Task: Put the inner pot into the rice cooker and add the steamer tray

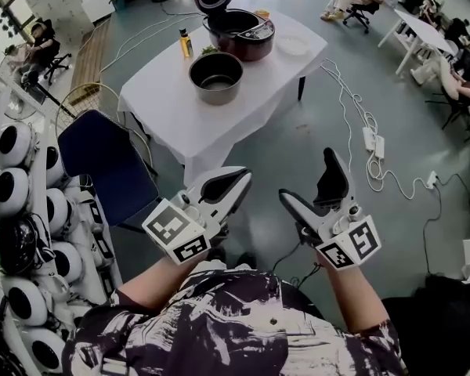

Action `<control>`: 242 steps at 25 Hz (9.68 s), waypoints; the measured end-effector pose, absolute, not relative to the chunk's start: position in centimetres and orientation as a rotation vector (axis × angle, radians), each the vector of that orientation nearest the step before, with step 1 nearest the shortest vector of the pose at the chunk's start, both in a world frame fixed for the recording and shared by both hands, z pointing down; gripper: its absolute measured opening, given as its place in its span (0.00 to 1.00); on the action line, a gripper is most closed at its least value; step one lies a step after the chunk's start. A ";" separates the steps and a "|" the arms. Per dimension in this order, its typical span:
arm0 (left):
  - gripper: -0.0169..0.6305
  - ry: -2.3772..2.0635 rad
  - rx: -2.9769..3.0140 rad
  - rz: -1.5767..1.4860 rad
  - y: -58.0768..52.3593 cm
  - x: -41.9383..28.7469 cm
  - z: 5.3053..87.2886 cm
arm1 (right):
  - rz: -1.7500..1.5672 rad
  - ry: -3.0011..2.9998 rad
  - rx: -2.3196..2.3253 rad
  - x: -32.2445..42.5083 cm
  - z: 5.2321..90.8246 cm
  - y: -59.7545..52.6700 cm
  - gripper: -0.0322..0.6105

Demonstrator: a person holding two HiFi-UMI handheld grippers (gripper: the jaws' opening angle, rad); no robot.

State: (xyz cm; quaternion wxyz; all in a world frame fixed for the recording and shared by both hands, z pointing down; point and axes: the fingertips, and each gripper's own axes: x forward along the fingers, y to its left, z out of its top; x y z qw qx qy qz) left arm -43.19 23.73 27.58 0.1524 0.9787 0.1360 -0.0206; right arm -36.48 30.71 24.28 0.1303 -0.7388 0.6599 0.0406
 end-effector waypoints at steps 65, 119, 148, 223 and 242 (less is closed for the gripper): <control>0.03 -1.065 2.800 -0.239 -11.7 -2.6 28.9 | -0.610 2.971 -1.092 6.6 40.1 -9.1 0.81; 0.03 -1.488 2.581 -0.551 -15.6 -16.6 26.4 | -1.741 3.136 -1.411 -5.6 56.8 -27.7 0.06; 0.03 -1.183 2.732 -0.449 -18.3 -1.7 24.8 | -1.700 2.547 -2.226 31.9 53.4 -37.8 0.06; 0.03 -0.850 2.797 -0.374 -17.5 11.7 26.8 | -1.639 2.342 -2.053 52.1 52.2 -25.6 0.05; 0.03 -1.063 2.734 -0.379 -15.6 2.0 27.2 | -1.544 2.782 -2.189 30.5 53.7 -38.7 0.05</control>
